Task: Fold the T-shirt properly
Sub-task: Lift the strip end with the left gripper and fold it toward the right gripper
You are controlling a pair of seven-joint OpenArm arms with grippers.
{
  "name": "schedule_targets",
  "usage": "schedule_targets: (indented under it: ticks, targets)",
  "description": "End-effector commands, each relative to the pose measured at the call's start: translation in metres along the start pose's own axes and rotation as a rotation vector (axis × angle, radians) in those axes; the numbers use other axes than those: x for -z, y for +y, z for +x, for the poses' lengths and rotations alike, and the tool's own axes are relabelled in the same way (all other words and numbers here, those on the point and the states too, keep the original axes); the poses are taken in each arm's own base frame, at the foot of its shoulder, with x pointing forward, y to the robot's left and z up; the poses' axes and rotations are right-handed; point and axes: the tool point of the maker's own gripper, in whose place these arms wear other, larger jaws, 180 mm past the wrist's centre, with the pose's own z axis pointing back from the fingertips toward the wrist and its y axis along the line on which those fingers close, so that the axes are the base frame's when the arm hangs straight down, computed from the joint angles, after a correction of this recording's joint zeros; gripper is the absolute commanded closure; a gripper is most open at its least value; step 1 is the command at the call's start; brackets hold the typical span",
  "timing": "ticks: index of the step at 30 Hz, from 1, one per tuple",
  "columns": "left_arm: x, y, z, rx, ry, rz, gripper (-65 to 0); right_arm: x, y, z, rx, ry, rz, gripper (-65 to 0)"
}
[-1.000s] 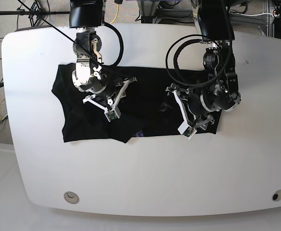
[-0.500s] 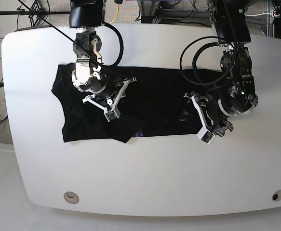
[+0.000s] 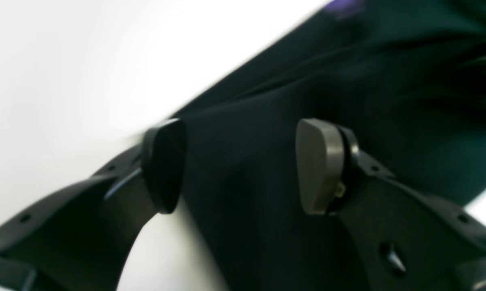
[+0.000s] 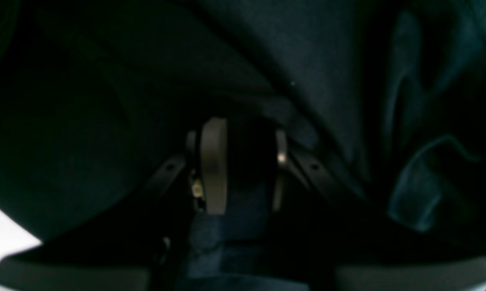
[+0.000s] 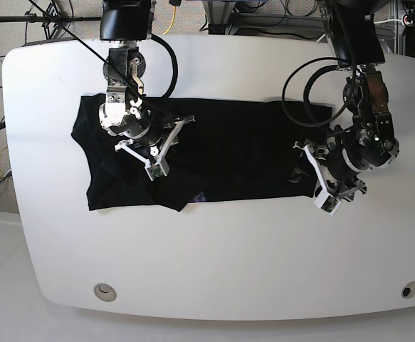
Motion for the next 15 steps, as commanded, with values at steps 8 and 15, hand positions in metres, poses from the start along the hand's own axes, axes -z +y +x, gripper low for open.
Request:
schedule_targets:
  ticks: [8,15]
  targets:
    - [0.014,-0.024,-0.026,-0.021,-0.008,-0.088,-54.0,-0.001,-0.002,0.001,-0.015,0.008,-0.019,-15.6]
    - [0.041,-0.043,-0.036,0.003,-0.022,-0.132,-41.4,0.000,0.002,0.001,-0.018,0.013,-0.007,-15.5]
